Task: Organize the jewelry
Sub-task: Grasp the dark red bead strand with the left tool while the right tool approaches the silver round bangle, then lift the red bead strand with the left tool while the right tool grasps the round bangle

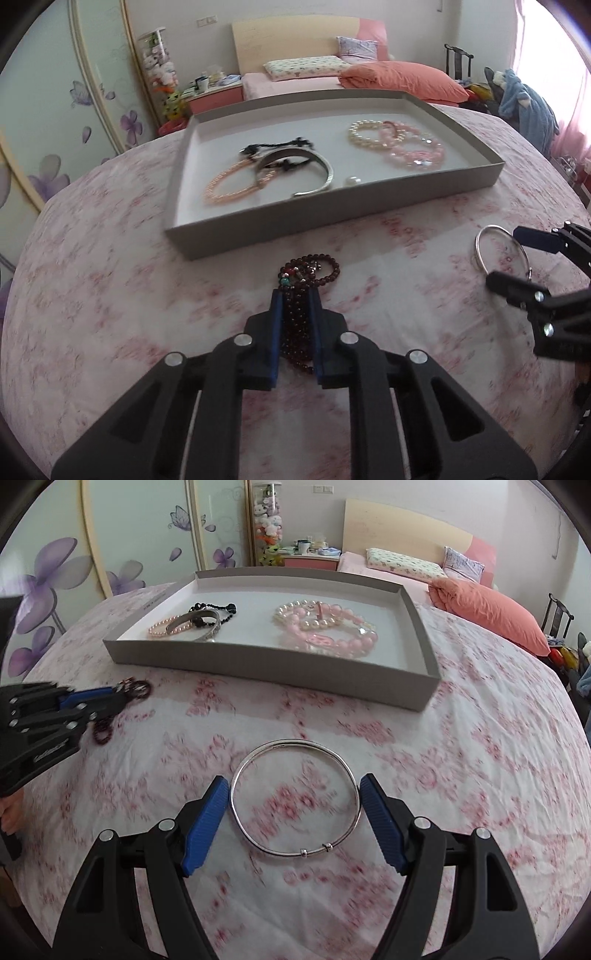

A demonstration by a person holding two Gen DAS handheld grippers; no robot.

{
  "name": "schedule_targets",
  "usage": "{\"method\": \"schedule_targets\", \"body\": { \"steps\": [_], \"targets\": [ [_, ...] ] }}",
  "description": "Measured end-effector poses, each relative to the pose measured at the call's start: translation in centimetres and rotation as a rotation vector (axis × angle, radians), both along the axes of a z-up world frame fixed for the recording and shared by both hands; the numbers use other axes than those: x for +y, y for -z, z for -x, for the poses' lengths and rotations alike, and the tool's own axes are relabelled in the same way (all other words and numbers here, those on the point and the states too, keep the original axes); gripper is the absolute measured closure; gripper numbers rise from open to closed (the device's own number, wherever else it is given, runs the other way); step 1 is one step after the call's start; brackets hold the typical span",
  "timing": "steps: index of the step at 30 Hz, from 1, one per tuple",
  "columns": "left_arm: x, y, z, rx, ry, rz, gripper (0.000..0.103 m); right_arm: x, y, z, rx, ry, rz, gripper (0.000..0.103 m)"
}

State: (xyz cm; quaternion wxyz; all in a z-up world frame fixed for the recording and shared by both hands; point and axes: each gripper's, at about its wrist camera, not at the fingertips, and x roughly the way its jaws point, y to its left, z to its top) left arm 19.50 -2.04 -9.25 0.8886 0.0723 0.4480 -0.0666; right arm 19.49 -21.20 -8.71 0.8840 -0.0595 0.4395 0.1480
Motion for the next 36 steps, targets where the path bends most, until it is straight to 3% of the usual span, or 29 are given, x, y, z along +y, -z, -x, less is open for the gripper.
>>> {"method": "schedule_targets", "body": {
  "steps": [4, 20, 25, 36],
  "targets": [
    [0.51, -0.17, -0.14, -0.001, -0.018, 0.008, 0.071, 0.48, -0.09, -0.28, 0.002, 0.012, 0.023, 0.024],
    [0.50, 0.31, -0.23, -0.030, -0.025, 0.047, 0.068, 0.17, 0.22, -0.36, -0.001, 0.015, -0.002, 0.021],
    [0.69, 0.30, -0.37, -0.027, -0.043, 0.048, 0.062, 0.00, 0.26, -0.44, 0.005, 0.025, -0.001, 0.016],
    [0.74, 0.27, -0.46, -0.027, -0.044, 0.048, 0.061, 0.03, 0.34, -0.52, 0.008, 0.024, -0.001, 0.012]
  ]
}}
